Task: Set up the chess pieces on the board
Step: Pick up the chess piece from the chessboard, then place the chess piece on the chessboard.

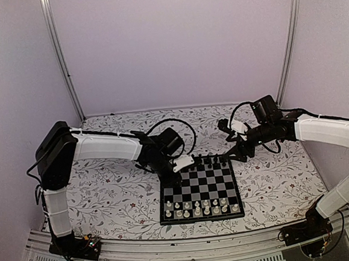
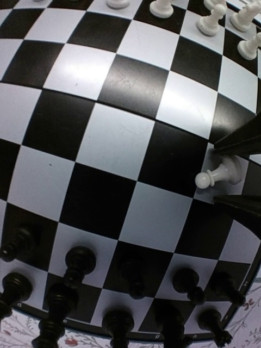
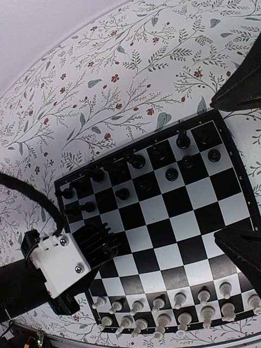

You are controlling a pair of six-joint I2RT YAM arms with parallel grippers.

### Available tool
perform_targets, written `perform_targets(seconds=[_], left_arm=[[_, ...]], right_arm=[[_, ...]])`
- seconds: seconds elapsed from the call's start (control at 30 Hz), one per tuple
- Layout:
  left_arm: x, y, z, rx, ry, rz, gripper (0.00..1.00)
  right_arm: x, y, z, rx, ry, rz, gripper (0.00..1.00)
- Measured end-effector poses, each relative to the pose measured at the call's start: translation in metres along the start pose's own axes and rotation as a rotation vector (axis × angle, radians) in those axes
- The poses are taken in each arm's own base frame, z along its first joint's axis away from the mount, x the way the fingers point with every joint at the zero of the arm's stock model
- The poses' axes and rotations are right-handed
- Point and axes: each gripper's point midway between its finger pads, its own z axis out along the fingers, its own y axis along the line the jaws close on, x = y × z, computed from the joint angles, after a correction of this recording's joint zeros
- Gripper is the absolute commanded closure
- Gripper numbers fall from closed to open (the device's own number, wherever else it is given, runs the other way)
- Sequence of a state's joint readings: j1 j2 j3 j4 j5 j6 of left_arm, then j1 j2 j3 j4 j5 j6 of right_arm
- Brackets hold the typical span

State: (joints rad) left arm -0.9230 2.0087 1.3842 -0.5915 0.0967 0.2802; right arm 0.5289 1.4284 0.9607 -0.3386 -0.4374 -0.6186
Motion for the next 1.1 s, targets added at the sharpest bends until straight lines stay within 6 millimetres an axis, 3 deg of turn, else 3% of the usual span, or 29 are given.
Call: perform_targets(seconds=[0.63, 0.7, 0.77, 0.8, 1.0, 1.1], left_arm=[[-0.003, 0.001, -0.009, -0.021, -0.005, -0.042, 0.88], [-0.011, 0.000, -0.021, -0.020, -0.041, -0.036, 0.89], [-0.023, -0.002, -0.037, -0.023, -0.086, -0.027, 0.89], [-0.034, -0.003, -0.047, -0.026, -0.122, -0.020, 0.88], [-0.102, -0.004, -0.112, -0.041, -0.390, 0.018, 0.89], [-0.123, -0.005, -0.136, -0.048, -0.500, 0.031, 0.88]], right_arm=[[-0.006, -0.001, -0.002, -0.001, -0.009, 0.024, 0.23], [-0.012, -0.006, -0.006, 0.019, -0.018, 0.031, 0.19], [-0.023, -0.013, -0.014, 0.052, -0.036, 0.035, 0.02], [-0.030, -0.017, -0.020, 0.072, -0.048, 0.041, 0.01], [-0.092, -0.039, -0.059, 0.115, -0.177, 0.044, 0.02], [-0.109, -0.034, -0.069, 0.057, -0.232, 0.068, 0.15]])
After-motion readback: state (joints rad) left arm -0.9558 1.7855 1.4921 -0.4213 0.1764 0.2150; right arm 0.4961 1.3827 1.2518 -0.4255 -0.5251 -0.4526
